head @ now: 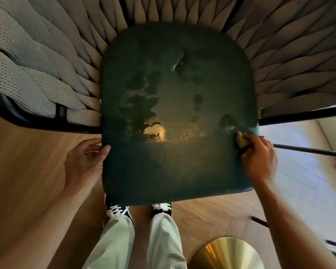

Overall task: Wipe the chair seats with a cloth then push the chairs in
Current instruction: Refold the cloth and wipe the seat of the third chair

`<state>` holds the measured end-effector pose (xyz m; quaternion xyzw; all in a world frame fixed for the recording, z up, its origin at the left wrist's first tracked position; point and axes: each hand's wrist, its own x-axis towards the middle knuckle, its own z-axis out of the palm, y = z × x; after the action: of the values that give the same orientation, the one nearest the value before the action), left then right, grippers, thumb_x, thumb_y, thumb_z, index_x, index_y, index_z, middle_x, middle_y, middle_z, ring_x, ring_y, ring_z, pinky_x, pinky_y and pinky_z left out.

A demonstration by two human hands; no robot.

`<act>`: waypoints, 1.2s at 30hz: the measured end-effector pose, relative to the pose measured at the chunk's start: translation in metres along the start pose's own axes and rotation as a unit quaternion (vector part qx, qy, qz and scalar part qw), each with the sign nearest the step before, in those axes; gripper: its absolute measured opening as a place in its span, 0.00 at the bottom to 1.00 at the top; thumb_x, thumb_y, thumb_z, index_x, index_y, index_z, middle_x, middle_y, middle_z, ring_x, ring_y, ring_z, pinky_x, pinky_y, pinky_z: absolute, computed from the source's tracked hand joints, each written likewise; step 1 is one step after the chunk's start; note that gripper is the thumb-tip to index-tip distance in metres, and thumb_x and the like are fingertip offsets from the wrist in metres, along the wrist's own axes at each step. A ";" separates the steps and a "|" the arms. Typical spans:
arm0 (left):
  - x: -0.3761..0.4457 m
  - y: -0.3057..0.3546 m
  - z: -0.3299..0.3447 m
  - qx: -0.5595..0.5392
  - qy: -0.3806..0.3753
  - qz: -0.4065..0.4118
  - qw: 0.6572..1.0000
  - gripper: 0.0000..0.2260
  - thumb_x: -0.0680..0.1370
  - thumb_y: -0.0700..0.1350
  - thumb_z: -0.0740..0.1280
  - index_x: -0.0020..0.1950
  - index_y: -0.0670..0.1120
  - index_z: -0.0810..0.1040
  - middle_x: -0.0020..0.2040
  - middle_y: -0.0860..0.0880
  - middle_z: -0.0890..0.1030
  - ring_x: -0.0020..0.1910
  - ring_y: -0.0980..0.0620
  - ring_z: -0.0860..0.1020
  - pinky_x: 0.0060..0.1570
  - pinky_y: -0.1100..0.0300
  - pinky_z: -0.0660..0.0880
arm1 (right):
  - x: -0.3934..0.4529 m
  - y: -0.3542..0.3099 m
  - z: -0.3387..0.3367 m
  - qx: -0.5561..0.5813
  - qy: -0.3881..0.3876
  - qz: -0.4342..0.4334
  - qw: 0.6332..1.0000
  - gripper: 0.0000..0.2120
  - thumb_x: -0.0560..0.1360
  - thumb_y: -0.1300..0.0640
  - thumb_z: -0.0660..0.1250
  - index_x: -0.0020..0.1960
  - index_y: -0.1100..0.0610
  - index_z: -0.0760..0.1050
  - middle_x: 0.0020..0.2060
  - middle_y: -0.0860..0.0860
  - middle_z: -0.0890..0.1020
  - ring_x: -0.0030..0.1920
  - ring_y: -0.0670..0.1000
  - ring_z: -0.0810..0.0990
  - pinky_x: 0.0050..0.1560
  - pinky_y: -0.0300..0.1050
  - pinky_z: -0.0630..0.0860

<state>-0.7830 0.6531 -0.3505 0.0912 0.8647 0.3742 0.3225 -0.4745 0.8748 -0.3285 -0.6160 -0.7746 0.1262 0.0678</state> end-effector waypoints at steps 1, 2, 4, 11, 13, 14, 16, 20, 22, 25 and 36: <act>0.000 0.001 0.001 0.002 0.006 -0.002 1.000 0.09 0.74 0.47 0.72 0.52 0.52 0.79 0.48 0.50 0.82 0.47 0.50 0.81 0.52 0.53 0.78 | 0.004 0.005 -0.004 0.000 0.007 0.009 1.000 0.16 0.72 0.63 0.59 0.55 0.57 0.80 0.50 0.59 0.82 0.51 0.63 0.76 0.51 0.58 0.73; 0.000 0.002 0.001 0.002 0.011 -0.003 1.000 0.08 0.74 0.47 0.72 0.52 0.51 0.79 0.48 0.50 0.82 0.47 0.51 0.80 0.52 0.53 0.78 | 0.008 0.009 -0.006 0.000 0.013 0.020 1.000 0.17 0.72 0.60 0.58 0.55 0.57 0.80 0.50 0.59 0.82 0.52 0.63 0.76 0.53 0.58 0.73; -0.001 0.002 0.002 0.003 0.015 -0.001 1.000 0.08 0.74 0.47 0.72 0.53 0.50 0.80 0.47 0.51 0.81 0.46 0.53 0.80 0.52 0.54 0.77 | 0.014 0.012 -0.005 0.002 0.016 0.040 0.999 0.17 0.74 0.60 0.57 0.56 0.57 0.80 0.52 0.58 0.82 0.53 0.63 0.76 0.55 0.59 0.73; 0.001 0.004 0.007 -0.022 0.027 -0.022 0.999 0.08 0.73 0.44 0.73 0.52 0.50 0.80 0.44 0.53 0.80 0.43 0.56 0.78 0.48 0.61 0.74 | -0.003 -0.027 0.015 0.082 0.012 -0.007 0.997 0.16 0.70 0.71 0.63 0.52 0.58 0.81 0.49 0.56 0.82 0.49 0.54 0.76 0.53 0.51 0.72; 0.001 0.004 0.007 -0.043 0.025 -0.032 0.998 0.09 0.73 0.43 0.73 0.52 0.49 0.80 0.43 0.54 0.80 0.43 0.58 0.78 0.46 0.64 0.73 | -0.017 -0.056 0.030 0.081 0.001 -0.095 0.992 0.17 0.66 0.72 0.65 0.49 0.58 0.81 0.45 0.55 0.83 0.46 0.53 0.77 0.51 0.48 0.71; 0.002 0.005 0.006 -0.053 0.018 -0.037 0.998 0.08 0.73 0.42 0.73 0.52 0.49 0.80 0.43 0.54 0.80 0.43 0.59 0.78 0.45 0.66 0.72 | -0.024 -0.072 0.039 0.084 -0.008 -0.123 0.989 0.16 0.65 0.72 0.65 0.48 0.58 0.82 0.43 0.55 0.83 0.44 0.55 0.78 0.50 0.48 0.71; 0.003 0.002 0.004 -0.075 0.002 -0.045 0.996 0.07 0.73 0.43 0.73 0.49 0.51 0.80 0.44 0.53 0.81 0.45 0.57 0.79 0.47 0.64 0.74 | -0.043 -0.110 0.054 0.102 -0.016 -0.155 0.983 0.14 0.66 0.68 0.62 0.46 0.57 0.82 0.40 0.54 0.82 0.42 0.55 0.78 0.49 0.48 0.70; 0.004 0.007 -0.002 -0.146 -0.012 -0.086 0.986 0.05 0.78 0.49 0.66 0.45 0.51 0.80 0.44 0.53 0.82 0.44 0.56 0.82 0.41 0.66 0.76 | -0.088 -0.186 0.078 0.157 -0.043 -0.189 0.968 0.16 0.68 0.62 0.57 0.48 0.55 0.82 0.42 0.53 0.83 0.44 0.54 0.80 0.47 0.48 0.74; 0.003 0.012 -0.006 -0.172 -0.035 -0.105 0.979 0.14 0.80 0.55 0.59 0.46 0.50 0.80 0.43 0.52 0.82 0.40 0.59 0.82 0.38 0.67 0.75 | -0.105 -0.222 0.087 0.169 -0.076 -0.195 0.963 0.15 0.69 0.61 0.59 0.50 0.55 0.81 0.45 0.52 0.83 0.48 0.54 0.80 0.49 0.49 0.75; 0.003 0.015 -0.011 -0.224 -0.043 -0.150 0.962 0.18 0.81 0.58 0.55 0.47 0.48 0.79 0.46 0.49 0.83 0.47 0.53 0.81 0.45 0.59 0.75 | -0.119 -0.259 0.098 0.178 -0.110 -0.199 0.957 0.15 0.71 0.57 0.59 0.52 0.54 0.81 0.48 0.51 0.84 0.52 0.54 0.80 0.53 0.49 0.73; 0.005 0.010 -0.005 -0.134 -0.036 -0.068 0.988 0.06 0.79 0.50 0.65 0.54 0.56 0.78 0.51 0.50 0.82 0.49 0.52 0.81 0.48 0.60 0.77 | -0.078 -0.190 0.075 0.078 -0.032 -0.187 0.979 0.16 0.61 0.66 0.73 0.47 0.55 0.81 0.42 0.52 0.83 0.43 0.56 0.81 0.43 0.49 0.76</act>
<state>-0.7911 0.6591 -0.3428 0.0012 0.7990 0.4601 0.3871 -0.6539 0.7511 -0.3439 -0.4484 -0.8659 0.1906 0.1131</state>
